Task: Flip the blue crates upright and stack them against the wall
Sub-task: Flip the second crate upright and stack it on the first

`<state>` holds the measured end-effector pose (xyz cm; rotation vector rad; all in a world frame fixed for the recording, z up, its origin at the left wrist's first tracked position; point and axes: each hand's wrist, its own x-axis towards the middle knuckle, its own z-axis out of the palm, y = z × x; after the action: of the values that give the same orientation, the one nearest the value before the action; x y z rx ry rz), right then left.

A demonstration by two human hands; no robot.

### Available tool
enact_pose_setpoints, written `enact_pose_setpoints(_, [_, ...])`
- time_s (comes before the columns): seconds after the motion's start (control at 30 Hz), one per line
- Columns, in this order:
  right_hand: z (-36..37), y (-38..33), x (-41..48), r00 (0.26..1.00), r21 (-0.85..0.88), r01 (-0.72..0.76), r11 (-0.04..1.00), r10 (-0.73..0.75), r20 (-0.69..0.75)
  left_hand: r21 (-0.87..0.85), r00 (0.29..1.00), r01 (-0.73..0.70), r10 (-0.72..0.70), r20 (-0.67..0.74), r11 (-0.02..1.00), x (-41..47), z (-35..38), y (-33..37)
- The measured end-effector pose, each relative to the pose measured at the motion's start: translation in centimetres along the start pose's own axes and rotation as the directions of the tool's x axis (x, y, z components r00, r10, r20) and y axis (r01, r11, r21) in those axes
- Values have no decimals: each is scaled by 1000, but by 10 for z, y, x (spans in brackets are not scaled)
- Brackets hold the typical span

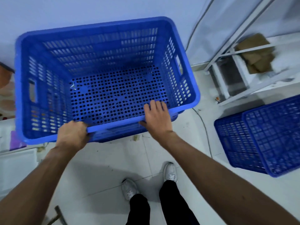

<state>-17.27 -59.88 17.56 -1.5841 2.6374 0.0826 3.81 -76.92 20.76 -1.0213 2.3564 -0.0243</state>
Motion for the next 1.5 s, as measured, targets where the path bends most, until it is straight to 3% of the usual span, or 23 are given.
enact_pose_setpoints(0.2, [7, 2, -4, 994, 57, 55, 997, -49, -98, -17, 998, 28, -27, 65, 999, -3, -11, 5])
enact_pose_setpoints(0.63, [2, 27, -3, 984, 31, 126, 991, -121, -131, -177, 980, -57, 21, -199, 982, -10, 1, 11])
enact_pose_setpoints(1.07, [6, 25, -2, 986, 0, 89, 996, -88, -138, -170, 981, -38, 4, -194, 985, 0, 1, 5])
enact_pose_setpoints(1.17, [4, 21, 2, 991, -10, 72, 997, -73, -110, -192, 965, -55, 3, -261, 980, 5, 12, 3])
enact_pose_setpoints(1.33, [2, 19, 3, 994, -42, 63, 997, -66, -87, -216, 874, -52, -60, -483, 975, -4, 27, 21])
enact_pose_setpoints(1.5, [3, 15, 3, 993, -70, 65, 995, -72, -98, -193, 879, -167, 57, -474, 967, -19, 21, 62])
